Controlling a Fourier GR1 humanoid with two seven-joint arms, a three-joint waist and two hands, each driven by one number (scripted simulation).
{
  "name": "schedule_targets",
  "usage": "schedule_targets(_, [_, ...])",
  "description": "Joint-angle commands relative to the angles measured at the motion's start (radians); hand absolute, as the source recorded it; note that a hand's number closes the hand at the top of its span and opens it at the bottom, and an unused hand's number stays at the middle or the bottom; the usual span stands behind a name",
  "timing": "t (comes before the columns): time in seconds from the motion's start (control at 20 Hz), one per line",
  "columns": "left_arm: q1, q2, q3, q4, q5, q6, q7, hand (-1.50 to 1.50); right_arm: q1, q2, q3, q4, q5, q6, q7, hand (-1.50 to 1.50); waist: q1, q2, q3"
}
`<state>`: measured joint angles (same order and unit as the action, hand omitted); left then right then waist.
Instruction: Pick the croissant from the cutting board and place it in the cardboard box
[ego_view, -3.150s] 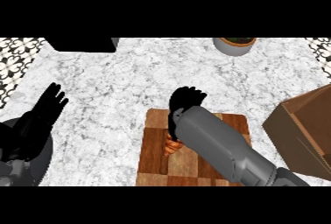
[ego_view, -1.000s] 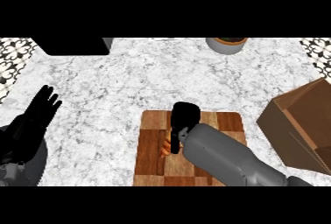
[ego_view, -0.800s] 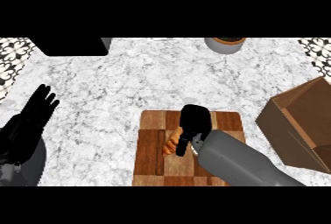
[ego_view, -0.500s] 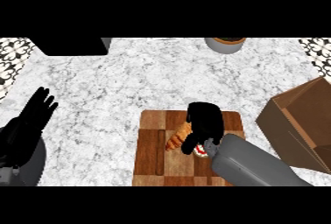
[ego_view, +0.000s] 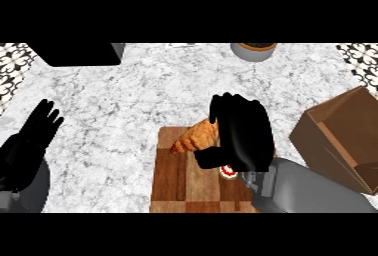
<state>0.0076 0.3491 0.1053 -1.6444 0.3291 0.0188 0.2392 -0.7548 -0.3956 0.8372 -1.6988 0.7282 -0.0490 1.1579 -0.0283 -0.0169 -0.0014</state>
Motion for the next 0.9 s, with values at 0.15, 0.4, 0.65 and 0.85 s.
schedule_targets(0.15, [-0.029,0.021,0.031,0.008,0.009,0.005,0.026,0.0,-0.048,-0.061,-0.168,-0.162,0.109,0.144,0.277,1.5,-0.016,-0.001,-0.001])
schedule_targets(0.4, [0.012,-0.016,-0.007,-0.031,-0.008,0.012,0.026,0.0,0.016,-0.137,-0.289,-0.211,0.139,0.194,0.253,1.5,-0.002,0.004,0.001])
schedule_targets(0.65, [0.034,-0.016,0.007,-0.018,0.009,-0.031,-0.014,0.0,0.108,-0.214,-0.418,-0.263,0.113,0.244,0.168,1.5,0.008,0.009,0.001])
schedule_targets(0.85, [-0.048,-0.031,-0.006,0.034,-0.028,0.002,-0.001,0.0,0.192,-0.223,-0.446,-0.264,0.127,0.26,0.096,1.5,0.009,0.014,0.001])
